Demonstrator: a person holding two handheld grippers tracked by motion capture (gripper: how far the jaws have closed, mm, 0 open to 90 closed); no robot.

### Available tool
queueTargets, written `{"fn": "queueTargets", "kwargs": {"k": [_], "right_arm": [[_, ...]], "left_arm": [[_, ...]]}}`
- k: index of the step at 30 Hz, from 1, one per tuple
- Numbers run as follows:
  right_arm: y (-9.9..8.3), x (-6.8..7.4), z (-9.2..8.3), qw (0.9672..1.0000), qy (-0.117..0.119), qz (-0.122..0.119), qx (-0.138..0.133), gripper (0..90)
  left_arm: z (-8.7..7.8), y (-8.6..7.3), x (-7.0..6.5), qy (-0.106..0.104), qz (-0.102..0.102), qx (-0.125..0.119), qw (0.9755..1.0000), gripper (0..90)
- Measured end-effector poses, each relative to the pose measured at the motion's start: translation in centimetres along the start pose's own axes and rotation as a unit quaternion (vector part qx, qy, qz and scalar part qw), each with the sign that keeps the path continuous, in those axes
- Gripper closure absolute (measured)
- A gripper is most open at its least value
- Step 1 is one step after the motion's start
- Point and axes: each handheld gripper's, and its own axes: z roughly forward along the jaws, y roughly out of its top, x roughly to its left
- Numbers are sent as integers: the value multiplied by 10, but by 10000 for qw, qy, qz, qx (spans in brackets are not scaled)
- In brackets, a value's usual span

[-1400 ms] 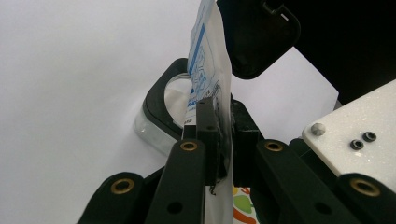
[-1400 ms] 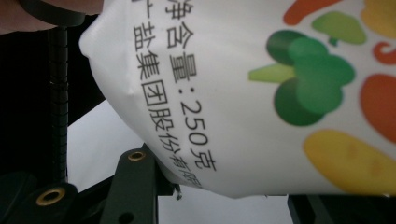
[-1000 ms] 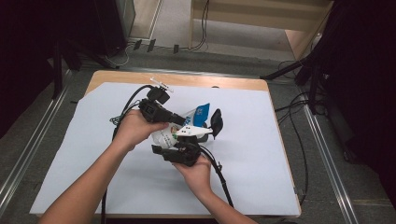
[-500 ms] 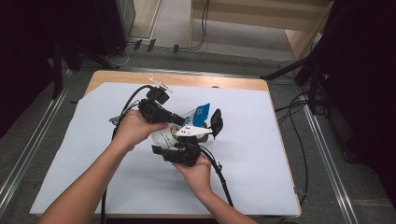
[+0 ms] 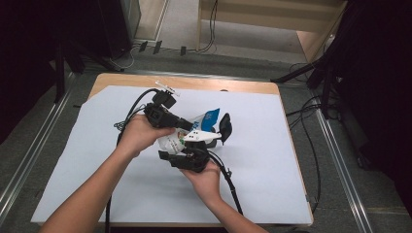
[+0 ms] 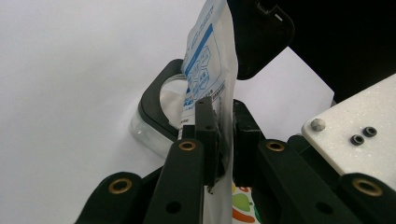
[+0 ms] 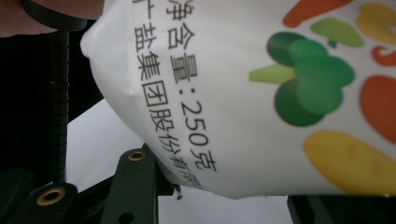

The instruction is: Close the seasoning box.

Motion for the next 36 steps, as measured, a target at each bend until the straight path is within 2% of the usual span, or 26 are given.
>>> {"fn": "queueTargets", "kwargs": {"k": [7,23,27,36], "right_arm": [[0,0,1,10000,33,8,36,593],[-1,-1,-1,10000,56,48,35,594],[-1,-1,-2,10000,48,55,33,594],[-3,-3,-2,9999,41,92,77,595]], "left_arm": [[0,-2,3,-14,-62,-53,10000,869],[1,-3,3,-47,-35,-49,10000,860],[2,-4,3,-75,-48,-121,9999,862],[6,-8,9,-200,-200,-261,9993,862]]}}
